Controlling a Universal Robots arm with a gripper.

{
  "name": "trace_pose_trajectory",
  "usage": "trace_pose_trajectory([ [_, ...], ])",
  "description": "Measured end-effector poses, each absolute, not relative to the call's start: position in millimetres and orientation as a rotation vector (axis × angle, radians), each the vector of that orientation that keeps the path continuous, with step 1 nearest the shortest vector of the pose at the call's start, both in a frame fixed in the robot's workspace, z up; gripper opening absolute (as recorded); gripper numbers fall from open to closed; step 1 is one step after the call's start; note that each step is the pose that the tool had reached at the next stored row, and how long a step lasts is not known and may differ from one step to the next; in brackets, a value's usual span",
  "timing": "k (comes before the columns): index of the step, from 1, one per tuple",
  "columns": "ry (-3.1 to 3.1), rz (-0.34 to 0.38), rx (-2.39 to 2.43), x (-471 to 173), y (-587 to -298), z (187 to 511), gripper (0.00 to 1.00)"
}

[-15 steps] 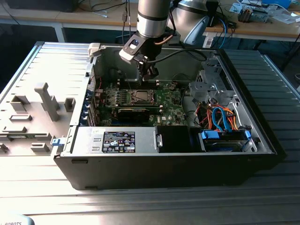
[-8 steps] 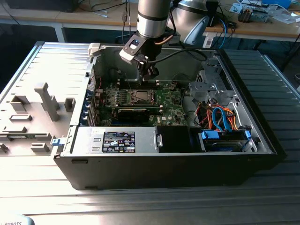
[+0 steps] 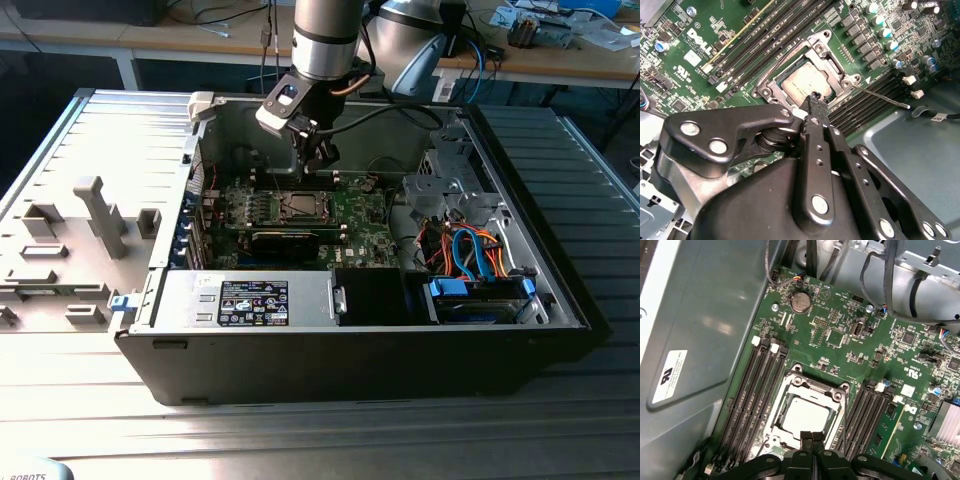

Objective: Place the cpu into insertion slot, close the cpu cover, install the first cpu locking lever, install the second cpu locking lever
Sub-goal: 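Install the first cpu locking lever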

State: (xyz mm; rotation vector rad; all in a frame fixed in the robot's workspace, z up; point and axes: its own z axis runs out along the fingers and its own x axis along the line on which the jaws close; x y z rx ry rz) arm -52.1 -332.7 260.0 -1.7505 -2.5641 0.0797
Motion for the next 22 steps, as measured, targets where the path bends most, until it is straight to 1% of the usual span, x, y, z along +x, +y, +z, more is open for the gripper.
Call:
trace_pose_trajectory([
  [22,-2.611,0.081,-1.682,-52.1,-332.7,260.0,0.11],
])
